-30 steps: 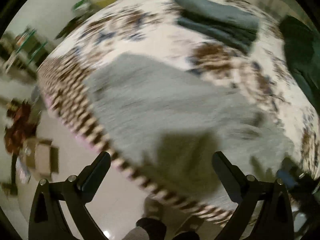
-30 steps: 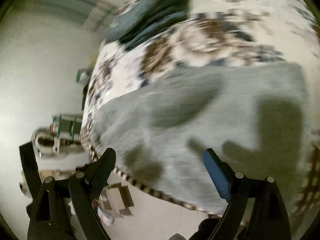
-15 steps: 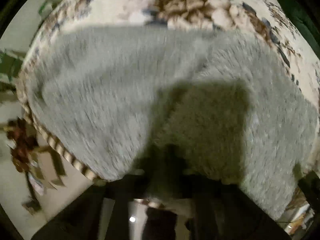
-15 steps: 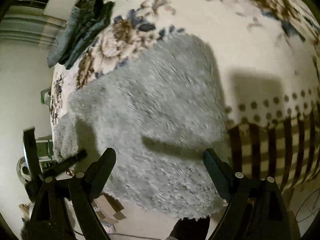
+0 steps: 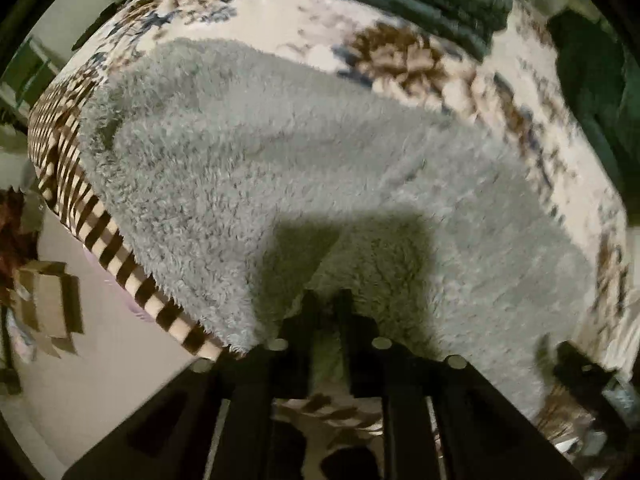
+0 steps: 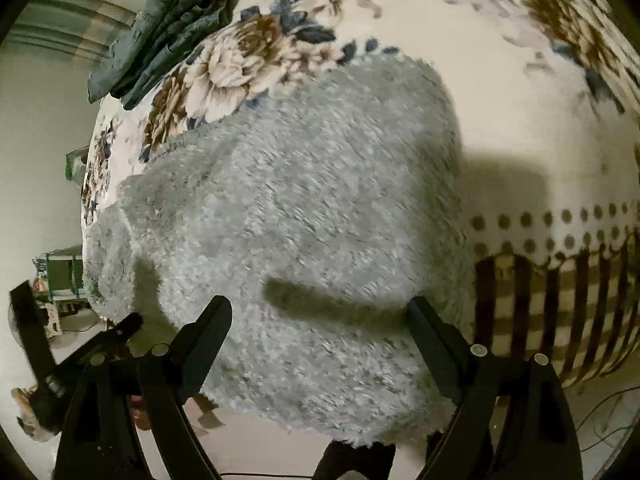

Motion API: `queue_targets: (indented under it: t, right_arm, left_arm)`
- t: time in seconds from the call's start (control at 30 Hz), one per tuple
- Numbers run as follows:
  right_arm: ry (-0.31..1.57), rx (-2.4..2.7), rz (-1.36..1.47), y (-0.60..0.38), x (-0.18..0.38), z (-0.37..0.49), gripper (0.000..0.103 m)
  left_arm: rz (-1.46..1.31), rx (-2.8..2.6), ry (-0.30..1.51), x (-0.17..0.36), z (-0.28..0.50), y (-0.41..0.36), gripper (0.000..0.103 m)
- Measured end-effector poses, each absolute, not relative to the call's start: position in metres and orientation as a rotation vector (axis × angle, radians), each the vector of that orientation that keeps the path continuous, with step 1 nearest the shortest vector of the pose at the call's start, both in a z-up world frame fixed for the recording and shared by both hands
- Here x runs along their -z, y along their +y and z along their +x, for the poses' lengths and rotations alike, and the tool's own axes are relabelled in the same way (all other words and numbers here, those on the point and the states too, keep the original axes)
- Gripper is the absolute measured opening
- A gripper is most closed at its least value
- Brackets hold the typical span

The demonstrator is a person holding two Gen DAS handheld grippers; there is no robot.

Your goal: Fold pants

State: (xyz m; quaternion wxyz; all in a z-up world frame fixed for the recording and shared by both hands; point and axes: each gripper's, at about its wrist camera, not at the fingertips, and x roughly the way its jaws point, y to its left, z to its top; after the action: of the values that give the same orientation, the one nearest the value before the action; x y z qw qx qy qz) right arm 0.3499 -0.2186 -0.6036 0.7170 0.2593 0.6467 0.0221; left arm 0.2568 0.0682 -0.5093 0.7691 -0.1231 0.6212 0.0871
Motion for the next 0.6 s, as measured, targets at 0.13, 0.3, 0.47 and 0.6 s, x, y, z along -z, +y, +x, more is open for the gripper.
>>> queue_targets:
  t: [0.13,0.3,0.47,0.6]
  right_arm:
    - [1.438,0.049,0.420,-0.200,0.595,0.358,0.103]
    - [1.445,0.098,0.287,-0.181,0.590,0.363,0.103]
    - [1.457,0.118,0.237,-0.163,0.592,0.369,0.103]
    - [1.481,0.113,0.248,-0.147,0.604,0.374,0.103]
  left_arm:
    - [-0.371,-0.263,1.222,0.491,0.250,0.103,0.092]
    - [-0.485,-0.364,1.172,0.499,0.251,0.157,0.092]
    - [-0.621,-0.418,1.132,0.513,0.252,0.213,0.092]
    - [-0.721,-0.429,1.103,0.529,0.252,0.253,0.092]
